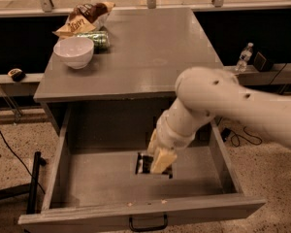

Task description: Pick rxbar chocolate from top drawer and place on counter

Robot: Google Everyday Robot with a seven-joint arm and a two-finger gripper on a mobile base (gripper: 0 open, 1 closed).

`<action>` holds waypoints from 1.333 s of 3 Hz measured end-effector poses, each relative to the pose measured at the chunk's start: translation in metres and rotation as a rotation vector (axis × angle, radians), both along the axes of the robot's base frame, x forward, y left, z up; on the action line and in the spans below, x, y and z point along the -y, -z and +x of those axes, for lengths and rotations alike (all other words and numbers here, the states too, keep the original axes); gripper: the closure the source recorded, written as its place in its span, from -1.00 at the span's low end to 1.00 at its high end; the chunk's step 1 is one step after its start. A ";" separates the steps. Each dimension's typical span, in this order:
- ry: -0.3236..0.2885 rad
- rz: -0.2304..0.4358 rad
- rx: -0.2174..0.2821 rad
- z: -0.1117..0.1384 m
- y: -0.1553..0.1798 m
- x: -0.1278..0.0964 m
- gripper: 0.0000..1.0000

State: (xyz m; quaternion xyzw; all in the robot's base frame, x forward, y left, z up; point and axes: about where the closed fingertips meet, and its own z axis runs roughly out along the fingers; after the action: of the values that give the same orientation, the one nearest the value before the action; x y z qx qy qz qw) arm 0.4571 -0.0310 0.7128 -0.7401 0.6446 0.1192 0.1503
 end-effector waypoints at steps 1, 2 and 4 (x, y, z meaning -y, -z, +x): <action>-0.039 -0.046 0.060 0.037 -0.067 0.008 1.00; -0.028 -0.152 0.167 0.105 -0.142 -0.008 1.00; 0.324 -0.160 0.187 0.220 -0.197 -0.003 0.46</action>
Offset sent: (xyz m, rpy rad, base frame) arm 0.1650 0.0278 0.2310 -0.2064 -0.2911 0.0221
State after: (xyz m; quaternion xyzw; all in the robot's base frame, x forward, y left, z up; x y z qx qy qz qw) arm 0.6770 -0.0280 0.9097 -0.6440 0.7460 -0.0272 0.1673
